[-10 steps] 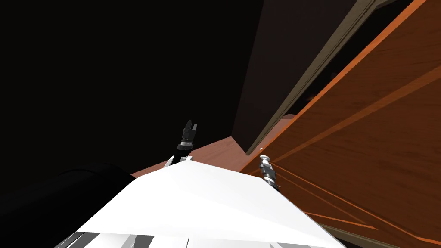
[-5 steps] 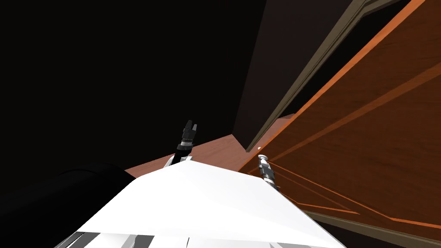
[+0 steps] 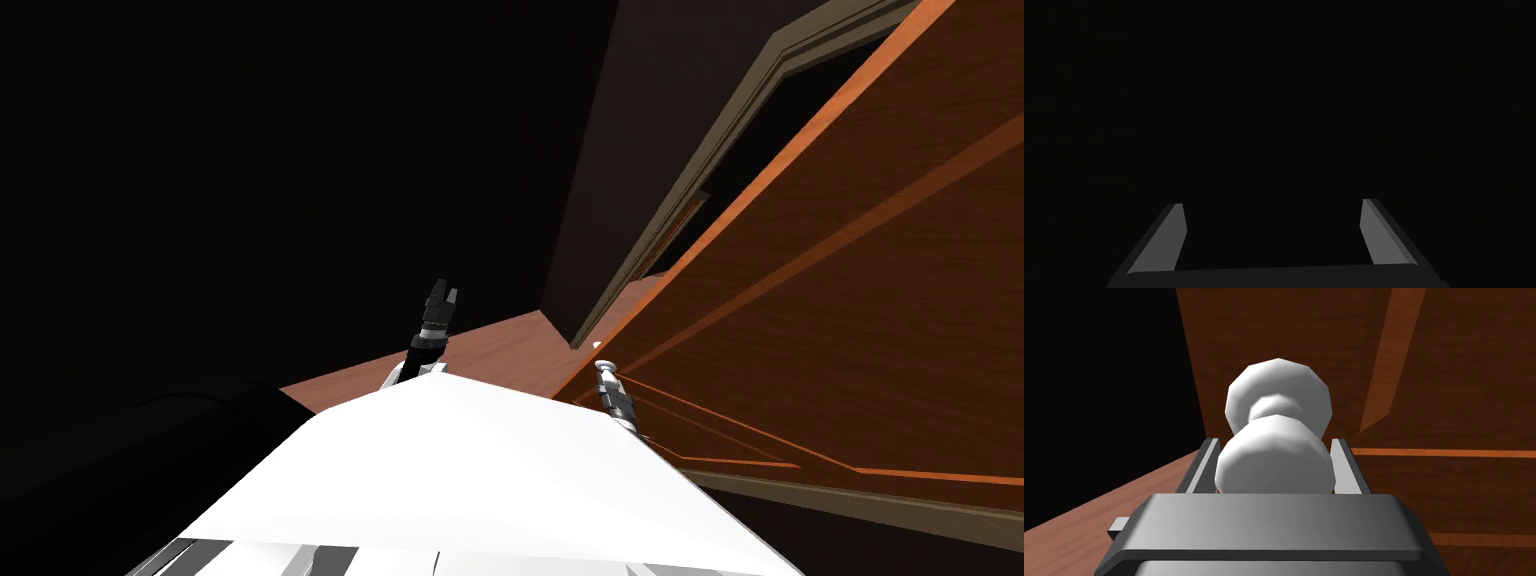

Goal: Pull the door open

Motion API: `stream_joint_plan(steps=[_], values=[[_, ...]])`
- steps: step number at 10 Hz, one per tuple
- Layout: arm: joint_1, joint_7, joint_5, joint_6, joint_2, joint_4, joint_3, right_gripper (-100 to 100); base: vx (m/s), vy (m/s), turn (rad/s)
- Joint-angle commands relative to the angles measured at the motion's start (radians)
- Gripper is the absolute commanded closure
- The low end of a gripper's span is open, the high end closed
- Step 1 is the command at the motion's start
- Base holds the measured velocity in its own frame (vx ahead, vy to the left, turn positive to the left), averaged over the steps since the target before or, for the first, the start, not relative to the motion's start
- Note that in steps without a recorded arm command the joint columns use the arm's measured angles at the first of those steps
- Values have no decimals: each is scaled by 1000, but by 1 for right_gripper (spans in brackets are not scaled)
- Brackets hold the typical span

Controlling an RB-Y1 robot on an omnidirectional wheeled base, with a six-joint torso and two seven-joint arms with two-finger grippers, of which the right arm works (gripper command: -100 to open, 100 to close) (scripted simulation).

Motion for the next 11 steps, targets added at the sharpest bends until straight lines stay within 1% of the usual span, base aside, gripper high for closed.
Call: stream_joint_plan(steps=[1,5,8,9,10,11], values=[[14,-14,11,-18,-13,-9,17,100,-214,-65,91],[42,-53,43,-65,-45,-18,64,100,-202,-40,64],[58,-75,62,-93,-64,-23,92,100,-179,-40,48],[54,-69,60,-85,-58,-20,89,100,-81,-15,15],[57,-80,66,-101,-65,-10,99,100,-150,-20,127],[58,-86,68,-110,-69,-5,102,100,-228,-53,182]])
